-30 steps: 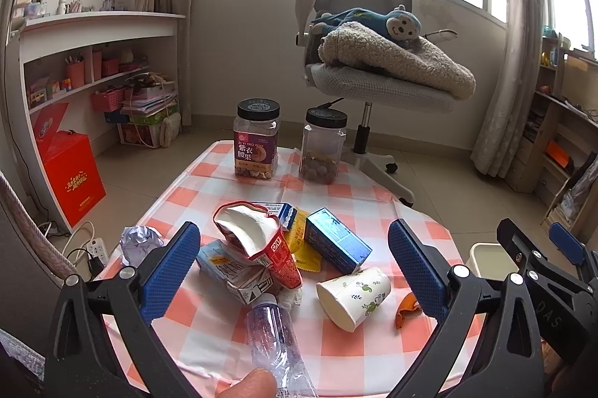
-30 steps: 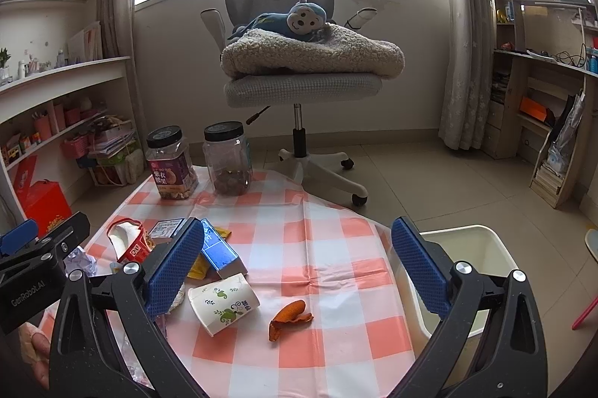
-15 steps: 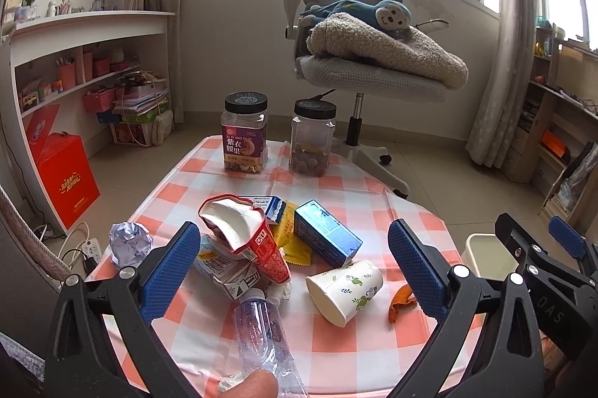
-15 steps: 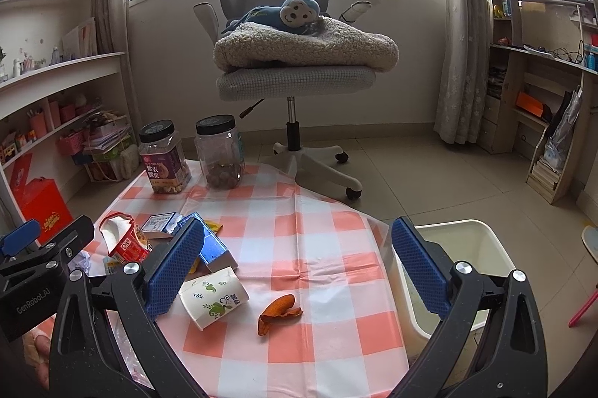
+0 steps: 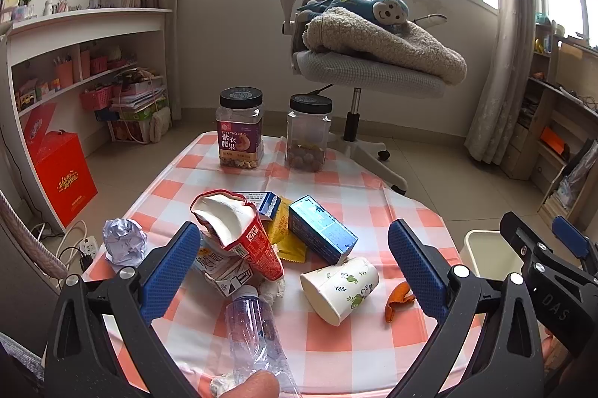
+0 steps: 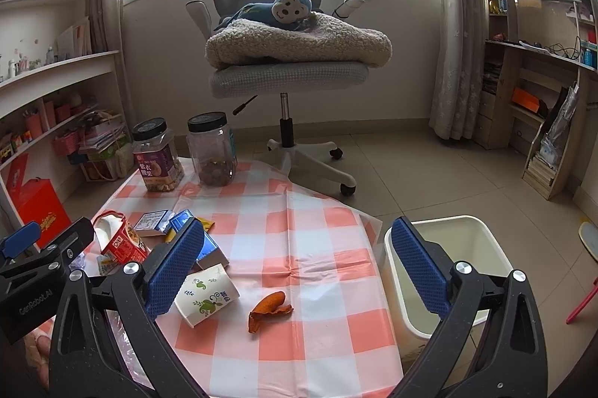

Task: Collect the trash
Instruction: 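Move both tools toward the cluttered checked table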

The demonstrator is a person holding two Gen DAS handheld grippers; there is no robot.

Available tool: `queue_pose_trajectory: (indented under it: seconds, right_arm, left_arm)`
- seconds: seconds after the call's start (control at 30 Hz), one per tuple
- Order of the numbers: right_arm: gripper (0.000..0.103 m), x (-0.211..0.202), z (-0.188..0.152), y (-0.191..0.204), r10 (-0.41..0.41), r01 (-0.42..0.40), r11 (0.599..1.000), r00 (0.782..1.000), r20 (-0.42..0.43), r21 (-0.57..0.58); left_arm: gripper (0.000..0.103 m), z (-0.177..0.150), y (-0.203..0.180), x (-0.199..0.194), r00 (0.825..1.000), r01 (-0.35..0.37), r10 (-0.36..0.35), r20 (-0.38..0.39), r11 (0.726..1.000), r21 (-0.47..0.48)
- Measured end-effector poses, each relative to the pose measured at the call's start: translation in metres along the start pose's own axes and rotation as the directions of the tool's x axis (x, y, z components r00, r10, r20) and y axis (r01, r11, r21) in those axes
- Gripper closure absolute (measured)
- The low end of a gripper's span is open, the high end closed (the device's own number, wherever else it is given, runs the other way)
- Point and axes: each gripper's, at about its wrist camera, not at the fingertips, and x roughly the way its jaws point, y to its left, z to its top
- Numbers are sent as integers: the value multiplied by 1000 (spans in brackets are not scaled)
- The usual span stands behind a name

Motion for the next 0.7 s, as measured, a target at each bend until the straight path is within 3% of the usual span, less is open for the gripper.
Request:
queue_pose_trajectory:
  seconds: [0.7]
  right_arm:
    - [7, 3, -3, -8, -20, 20, 1000, 1000, -9, 7]
  left_arm:
    - [5, -3, -1, 3, 1000, 3, -3, -9, 1000, -3]
